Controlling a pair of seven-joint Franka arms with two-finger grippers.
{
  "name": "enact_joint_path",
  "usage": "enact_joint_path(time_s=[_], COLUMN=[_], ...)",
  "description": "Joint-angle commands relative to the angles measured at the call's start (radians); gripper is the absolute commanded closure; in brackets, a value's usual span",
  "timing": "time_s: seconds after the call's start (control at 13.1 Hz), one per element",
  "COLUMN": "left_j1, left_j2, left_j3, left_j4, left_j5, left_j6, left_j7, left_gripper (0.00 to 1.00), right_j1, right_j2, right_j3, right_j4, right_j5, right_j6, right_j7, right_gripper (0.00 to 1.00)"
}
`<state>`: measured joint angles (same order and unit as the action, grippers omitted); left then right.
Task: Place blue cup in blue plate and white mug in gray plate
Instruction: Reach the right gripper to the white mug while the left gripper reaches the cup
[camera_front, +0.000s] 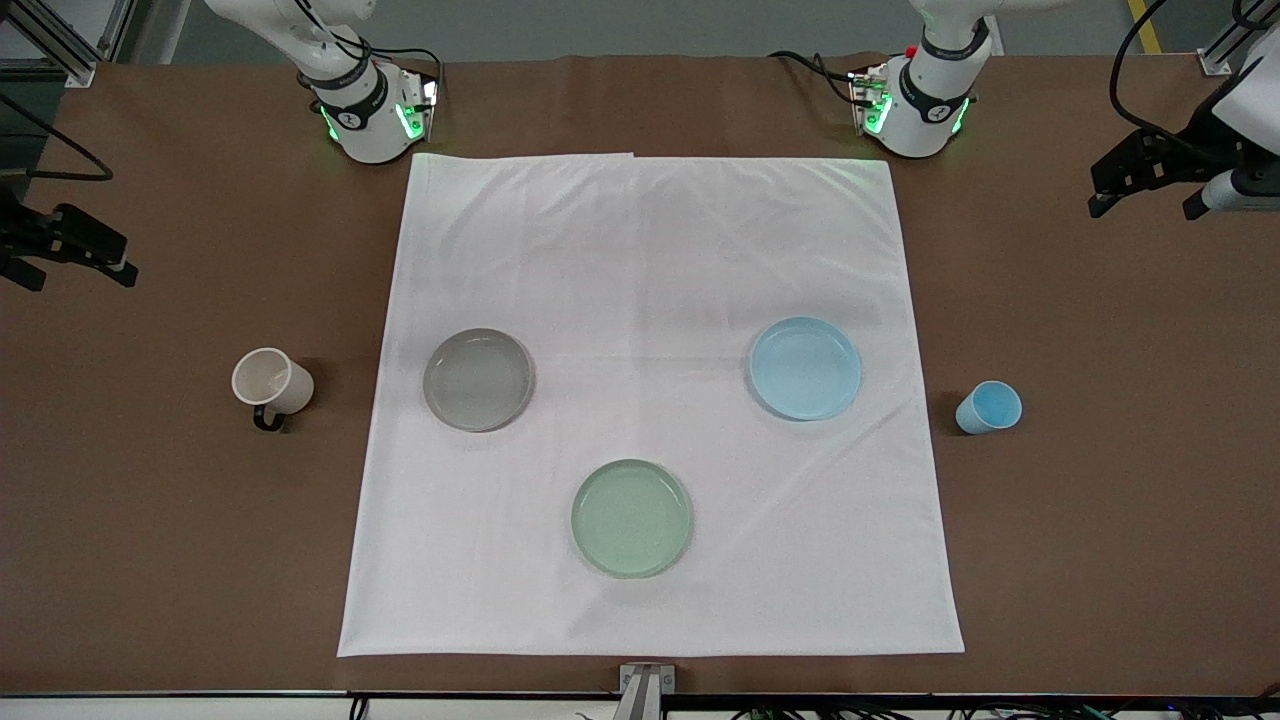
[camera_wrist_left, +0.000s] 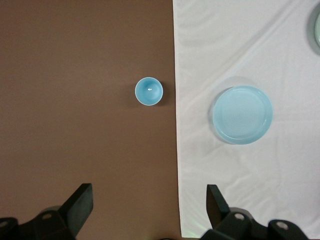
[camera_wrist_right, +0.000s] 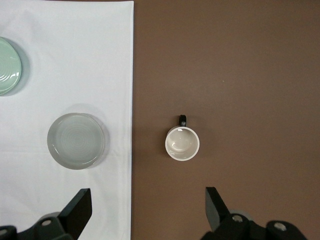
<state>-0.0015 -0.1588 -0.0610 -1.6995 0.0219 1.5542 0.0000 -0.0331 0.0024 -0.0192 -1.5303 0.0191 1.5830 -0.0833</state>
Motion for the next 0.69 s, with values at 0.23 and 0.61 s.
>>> enact_joint_path(time_s=[0.23,0.61], left_j1=[0.079,0.179], left_j2=[0.079,0.272], left_j3=[0.001,0.001], left_j4=[0.058,-0.035], left_j5=[0.026,0.023], left_j6=[-0.002,0.224], left_j7=[0.028,0.054], left_gripper=[0.00,0.00], right_j1=[-0.002,-0.013], right_j2=[0.002,0.051], right_j3=[0.004,0.001], right_j4=[0.007,-0.156], right_j5=[-0.010,-0.010], right_j6=[-0.015,0.154], right_j7=[0.013,0.013], right_gripper=[0.00,0.00])
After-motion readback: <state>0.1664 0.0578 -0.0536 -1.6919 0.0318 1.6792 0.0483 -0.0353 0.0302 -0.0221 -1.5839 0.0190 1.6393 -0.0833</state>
